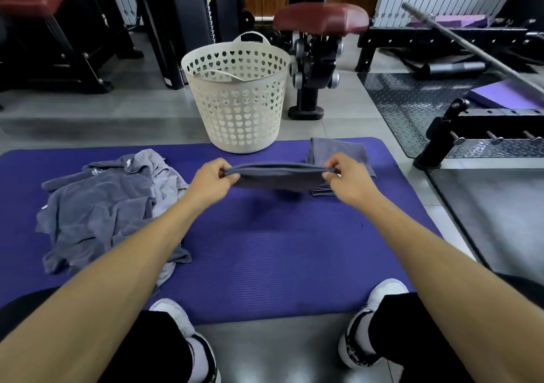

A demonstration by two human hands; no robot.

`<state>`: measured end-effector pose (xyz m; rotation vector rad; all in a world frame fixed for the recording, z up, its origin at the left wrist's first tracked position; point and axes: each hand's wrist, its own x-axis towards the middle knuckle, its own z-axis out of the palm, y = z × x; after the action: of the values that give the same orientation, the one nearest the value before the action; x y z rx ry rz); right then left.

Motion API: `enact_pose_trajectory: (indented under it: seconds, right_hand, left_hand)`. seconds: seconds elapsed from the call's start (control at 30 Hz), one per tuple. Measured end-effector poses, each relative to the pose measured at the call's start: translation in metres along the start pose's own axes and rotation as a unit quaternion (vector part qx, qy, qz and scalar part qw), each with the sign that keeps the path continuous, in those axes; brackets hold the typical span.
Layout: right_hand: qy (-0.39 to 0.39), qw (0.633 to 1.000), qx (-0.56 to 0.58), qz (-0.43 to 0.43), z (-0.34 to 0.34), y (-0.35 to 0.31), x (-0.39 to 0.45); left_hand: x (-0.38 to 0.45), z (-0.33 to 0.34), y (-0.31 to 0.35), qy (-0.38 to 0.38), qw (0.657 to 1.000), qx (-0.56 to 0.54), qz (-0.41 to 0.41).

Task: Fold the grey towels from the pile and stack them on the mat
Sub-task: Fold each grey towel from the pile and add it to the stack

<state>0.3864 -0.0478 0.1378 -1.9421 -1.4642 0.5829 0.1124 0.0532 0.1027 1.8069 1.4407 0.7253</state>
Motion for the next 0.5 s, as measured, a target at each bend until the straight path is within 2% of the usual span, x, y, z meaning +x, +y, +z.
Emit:
enact_pose_trajectory:
  seconds: [0.2, 0.33, 0.4, 0.5]
  right_hand:
    - [-0.091, 0.995, 0.018, 0.034, 0.057, 0.081, -0.075]
    - [-0.191, 0.975, 0.034, 0.111, 0.082, 0.119, -0.103]
    - [-0.213, 0.964, 0.057, 0.148, 0.09, 0.127, -0.103]
    - [-0.193, 0.963, 0.073, 0.175, 0.105, 0.133, -0.094]
  left_hand:
    - [-0.074, 0.033, -0.074, -0.125, 0.99, 0.046, -0.035]
    - [-0.102, 0.05, -0.103, -0.257, 0.958, 0.073, -0.106]
    - [-0.103, 0.056, -0.107, -0.271, 0.951, 0.043, -0.144]
    - [-0.094, 0.065, -0.115, -0.253, 0.948, 0.008, -0.192]
